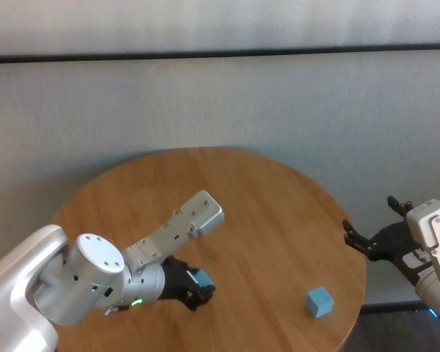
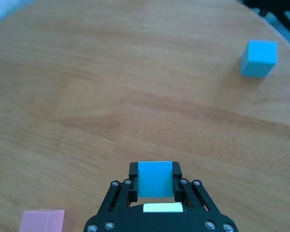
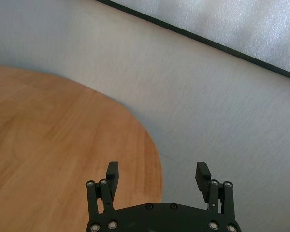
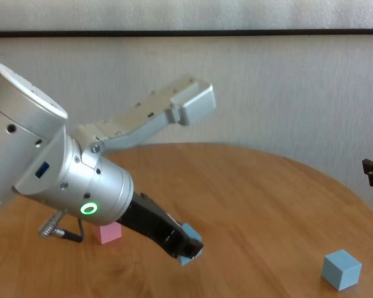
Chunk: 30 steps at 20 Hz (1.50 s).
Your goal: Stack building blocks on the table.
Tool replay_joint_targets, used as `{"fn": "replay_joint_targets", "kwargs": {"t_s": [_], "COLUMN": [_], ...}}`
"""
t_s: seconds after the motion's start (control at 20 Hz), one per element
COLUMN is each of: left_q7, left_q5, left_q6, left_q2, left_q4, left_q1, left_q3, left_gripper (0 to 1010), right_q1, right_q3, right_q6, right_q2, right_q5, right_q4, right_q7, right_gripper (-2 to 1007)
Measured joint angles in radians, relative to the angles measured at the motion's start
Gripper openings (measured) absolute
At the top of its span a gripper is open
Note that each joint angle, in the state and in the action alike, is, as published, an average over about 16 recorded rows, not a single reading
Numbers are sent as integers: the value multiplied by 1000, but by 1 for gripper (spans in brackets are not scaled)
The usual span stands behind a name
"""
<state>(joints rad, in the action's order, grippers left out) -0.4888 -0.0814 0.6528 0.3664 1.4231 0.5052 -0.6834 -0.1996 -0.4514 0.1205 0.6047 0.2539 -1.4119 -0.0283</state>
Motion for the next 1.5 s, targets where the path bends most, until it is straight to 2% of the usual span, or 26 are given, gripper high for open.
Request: {"fn": "replay_joint_targets", "kwargs": {"t_s": [0.45,0.8,1.1,1.5], "left_q7": [-6,-5,-5,-5], "left_q5": [25,27,26,17], "left_q6": [6,8,8,3], "left_q2": [-11,-12,-10,-9], "left_q4": [-31,-33,-30,-19], "left_q1": [9,9,8,-1], "left_q3": [-14,-13,-12,2], "left_gripper": [393,438,564,816], "right_q1": [0,0,0,0], "right_q3": [0,0,0,0], "right_q6": [0,0,0,0], "right_q2": [0,0,0,0], "right_q5": [0,0,0,0], "right_q4": [0,0,0,0], "right_q7": [0,0,0,0], "right_gripper": [1005,1005,1005,1005]}}
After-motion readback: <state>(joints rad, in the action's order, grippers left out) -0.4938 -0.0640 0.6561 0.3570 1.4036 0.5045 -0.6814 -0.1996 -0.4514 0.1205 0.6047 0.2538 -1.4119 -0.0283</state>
